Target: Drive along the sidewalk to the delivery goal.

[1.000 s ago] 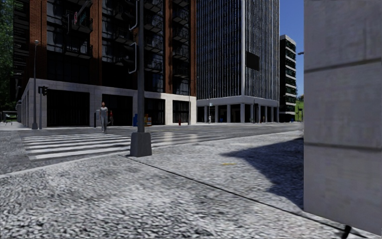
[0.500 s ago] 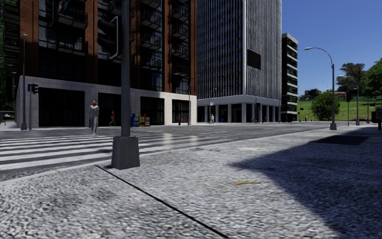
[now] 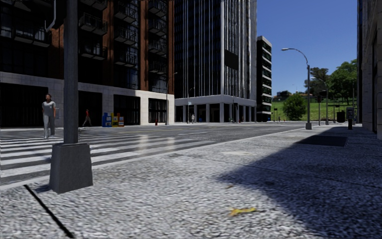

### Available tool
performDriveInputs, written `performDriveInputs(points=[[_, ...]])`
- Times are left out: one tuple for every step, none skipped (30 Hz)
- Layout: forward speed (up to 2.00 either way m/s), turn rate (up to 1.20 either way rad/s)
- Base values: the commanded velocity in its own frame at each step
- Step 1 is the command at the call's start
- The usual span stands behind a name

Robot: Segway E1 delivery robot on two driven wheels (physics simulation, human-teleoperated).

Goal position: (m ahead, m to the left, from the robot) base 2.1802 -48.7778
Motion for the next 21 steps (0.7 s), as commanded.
performDriveInputs(points=[[2.00, -0.52], [2.00, -0.52], [2.00, -0.52], [2.00, -0.52], [2.00, -0.52], [2.00, -0.52], [2.00, -0.52], [2.00, -0.52], [2.00, -0.52], [2.00, -0.52], [2.00, -0.52], [2.00, -0.52], [2.00, -0.52], [2.00, -0.52], [2.00, -0.52], [2.00, -0.52], [2.00, -0.52], [2.00, -0.52], [2.00, -0.52], [2.00, -0.52], [2.00, -0.52]])
